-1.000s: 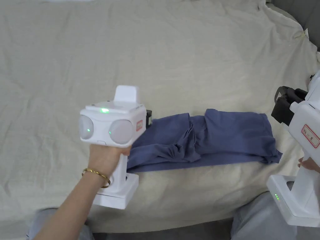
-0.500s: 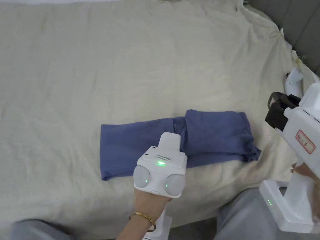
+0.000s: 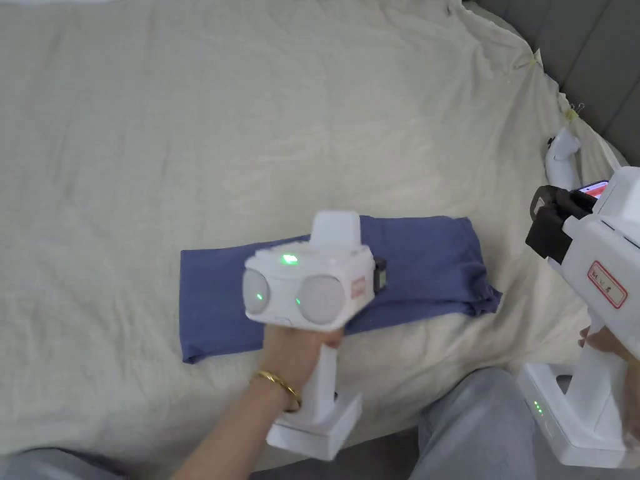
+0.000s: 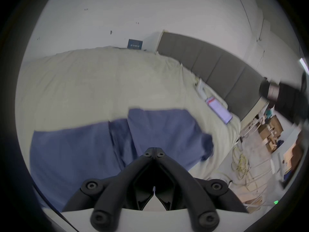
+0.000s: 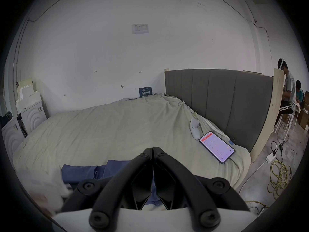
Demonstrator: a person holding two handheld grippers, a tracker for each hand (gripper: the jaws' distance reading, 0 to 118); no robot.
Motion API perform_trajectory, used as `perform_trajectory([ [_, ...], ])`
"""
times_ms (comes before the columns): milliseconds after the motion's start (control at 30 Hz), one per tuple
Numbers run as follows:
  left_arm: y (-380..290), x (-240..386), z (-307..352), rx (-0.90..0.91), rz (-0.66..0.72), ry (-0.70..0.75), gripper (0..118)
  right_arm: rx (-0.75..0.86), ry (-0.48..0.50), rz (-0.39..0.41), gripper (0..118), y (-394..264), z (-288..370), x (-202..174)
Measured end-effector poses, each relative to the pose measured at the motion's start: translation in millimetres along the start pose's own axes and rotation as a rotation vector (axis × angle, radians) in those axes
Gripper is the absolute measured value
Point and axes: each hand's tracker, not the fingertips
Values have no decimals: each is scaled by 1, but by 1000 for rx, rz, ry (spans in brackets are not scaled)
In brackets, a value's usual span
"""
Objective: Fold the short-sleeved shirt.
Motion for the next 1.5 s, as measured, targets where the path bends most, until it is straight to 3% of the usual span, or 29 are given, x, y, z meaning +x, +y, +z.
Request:
perform_trajectory([
  [100,36,-33,31,53,77,-70,0,5,21,0,0,2,-3,-8],
  [267,64,-98,70,91,175,-31,0,6,58,9,0,4,-7,-23],
  [633,14,-222,100,-50,541,-54,2,-15,111,36,0,2,-14,-52],
  [700,3,-238,103,-63,634,-135,20,-21,116,46,0,1,-16,-57],
  [767,-6,-249,104,-83,675,-209,55,-27,118,54,0,1,-17,-60],
  [833,-13,-256,103,-88,685,-222,99,-33,120,58,0,0,-19,-63],
  [900,-19,-261,101,-79,688,-241,115,-38,119,56,0,-1,-19,-64],
  [1033,-27,-273,91,-114,783,-337,116,-52,106,60,0,-4,-20,-65],
  [1200,-34,-274,70,-193,756,-338,115,-71,81,64,0,-6,-23,-64],
  [1367,-41,-274,55,-231,790,-456,111,-84,58,57,0,-8,-26,-64],
  [1400,-42,-273,51,-233,794,-463,107,-89,57,56,0,-9,-27,-64],
  [1500,-44,-270,44,-242,776,-429,77,-102,55,59,0,-11,-29,-65],
])
